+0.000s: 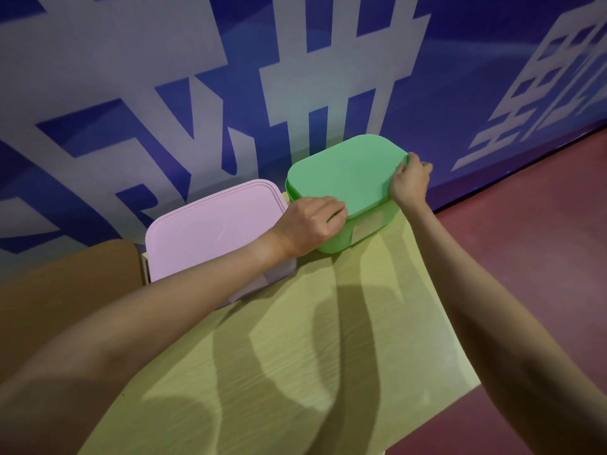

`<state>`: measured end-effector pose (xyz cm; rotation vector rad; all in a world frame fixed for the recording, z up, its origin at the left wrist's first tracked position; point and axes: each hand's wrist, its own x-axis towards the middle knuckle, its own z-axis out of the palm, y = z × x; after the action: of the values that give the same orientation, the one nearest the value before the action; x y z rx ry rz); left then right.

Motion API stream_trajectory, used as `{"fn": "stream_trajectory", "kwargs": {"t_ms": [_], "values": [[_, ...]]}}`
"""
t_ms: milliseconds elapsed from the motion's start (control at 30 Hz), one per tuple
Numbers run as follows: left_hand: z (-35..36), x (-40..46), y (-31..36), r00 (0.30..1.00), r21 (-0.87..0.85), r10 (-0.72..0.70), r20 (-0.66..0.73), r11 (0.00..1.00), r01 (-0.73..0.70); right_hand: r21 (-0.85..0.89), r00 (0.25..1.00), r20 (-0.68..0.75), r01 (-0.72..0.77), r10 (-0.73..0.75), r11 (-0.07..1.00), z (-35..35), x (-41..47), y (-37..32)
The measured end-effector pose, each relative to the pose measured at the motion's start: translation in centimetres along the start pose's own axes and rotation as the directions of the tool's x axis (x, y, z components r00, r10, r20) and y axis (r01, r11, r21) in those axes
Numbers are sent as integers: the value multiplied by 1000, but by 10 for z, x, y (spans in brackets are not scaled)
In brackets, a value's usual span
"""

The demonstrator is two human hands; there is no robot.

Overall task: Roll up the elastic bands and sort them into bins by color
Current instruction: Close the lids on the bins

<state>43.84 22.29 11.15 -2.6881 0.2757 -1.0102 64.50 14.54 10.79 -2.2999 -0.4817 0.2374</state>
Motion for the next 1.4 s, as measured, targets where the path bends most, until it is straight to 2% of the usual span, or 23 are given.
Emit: {"fn": "stream_trajectory", "kwargs": {"t_ms": [133, 267, 367, 467, 533, 633, 867, 933, 1000, 1100, 1233, 1300, 1400], "values": [[1, -1, -1, 997, -13, -20, 70, 1000, 21, -29, 1000, -4, 7, -7, 1000, 2, -1, -1], [-2, -3, -5, 980, -137, -28, 195, 989, 55, -66, 999, -6, 38, -38, 997, 4, -4, 2], [-11, -7, -13, 912, -182, -125, 390, 961, 209, -84, 999, 13, 44, -43, 995, 5, -4, 3], [-18, -7, -25, 803, -200, -181, 567, 916, 348, -95, 999, 28, 47, -44, 994, 3, -3, 3], [-22, -4, -32, 749, -199, -202, 631, 891, 408, -107, 999, 32, 45, -42, 993, 3, -3, 3], [-27, -1, -37, 731, -175, -171, 661, 912, 372, -117, 999, 38, 42, -38, 992, 2, -4, 2], [-29, -2, -37, 766, -174, -44, 642, 964, 201, -154, 997, 53, 59, -51, 986, 4, -11, 7], [-28, -5, -36, 774, -184, -61, 631, 957, 225, -174, 997, 56, 70, -61, 982, 5, -12, 8], [-29, -2, -36, 770, -209, -174, 613, 905, 371, -214, 995, 50, 90, -81, 973, 6, -12, 8], [-29, 8, -41, 637, -161, -329, 698, 793, 587, -298, 984, 57, 178, -168, 938, 7, -14, 5], [-22, 14, -48, 475, -28, -379, 794, 758, 652, -357, 963, 134, 268, -235, 895, 12, -18, 5], [-17, 12, -49, 429, 32, -422, 799, 742, 670, -380, 960, 155, 277, -234, 882, 14, -20, 6], [-11, 7, -48, 416, 41, -428, 802, 735, 677, -401, 962, 143, 271, -232, 875, 17, -23, 8]]}}
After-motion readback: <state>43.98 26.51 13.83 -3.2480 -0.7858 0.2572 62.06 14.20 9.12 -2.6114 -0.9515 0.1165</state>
